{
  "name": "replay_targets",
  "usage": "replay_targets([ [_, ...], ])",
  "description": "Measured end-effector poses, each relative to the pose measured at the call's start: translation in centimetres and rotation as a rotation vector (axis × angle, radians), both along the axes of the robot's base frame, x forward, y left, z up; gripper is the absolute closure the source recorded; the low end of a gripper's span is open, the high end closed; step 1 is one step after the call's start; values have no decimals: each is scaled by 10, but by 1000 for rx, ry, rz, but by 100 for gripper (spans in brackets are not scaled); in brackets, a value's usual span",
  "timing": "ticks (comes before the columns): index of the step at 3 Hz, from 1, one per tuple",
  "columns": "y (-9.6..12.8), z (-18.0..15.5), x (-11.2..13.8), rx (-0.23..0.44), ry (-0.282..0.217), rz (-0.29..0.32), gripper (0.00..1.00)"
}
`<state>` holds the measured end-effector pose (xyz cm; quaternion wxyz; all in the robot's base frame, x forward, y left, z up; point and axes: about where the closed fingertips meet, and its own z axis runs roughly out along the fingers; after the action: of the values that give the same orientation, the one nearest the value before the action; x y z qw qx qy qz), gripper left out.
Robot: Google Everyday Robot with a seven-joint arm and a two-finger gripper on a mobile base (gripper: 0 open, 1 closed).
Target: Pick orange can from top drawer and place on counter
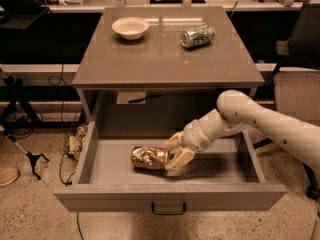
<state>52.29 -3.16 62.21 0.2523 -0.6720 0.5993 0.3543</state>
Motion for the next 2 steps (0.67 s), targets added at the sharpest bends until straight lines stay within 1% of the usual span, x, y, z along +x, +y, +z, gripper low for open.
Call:
replay_targets([
  [2, 3, -2, -2, 2, 5, 7, 19],
])
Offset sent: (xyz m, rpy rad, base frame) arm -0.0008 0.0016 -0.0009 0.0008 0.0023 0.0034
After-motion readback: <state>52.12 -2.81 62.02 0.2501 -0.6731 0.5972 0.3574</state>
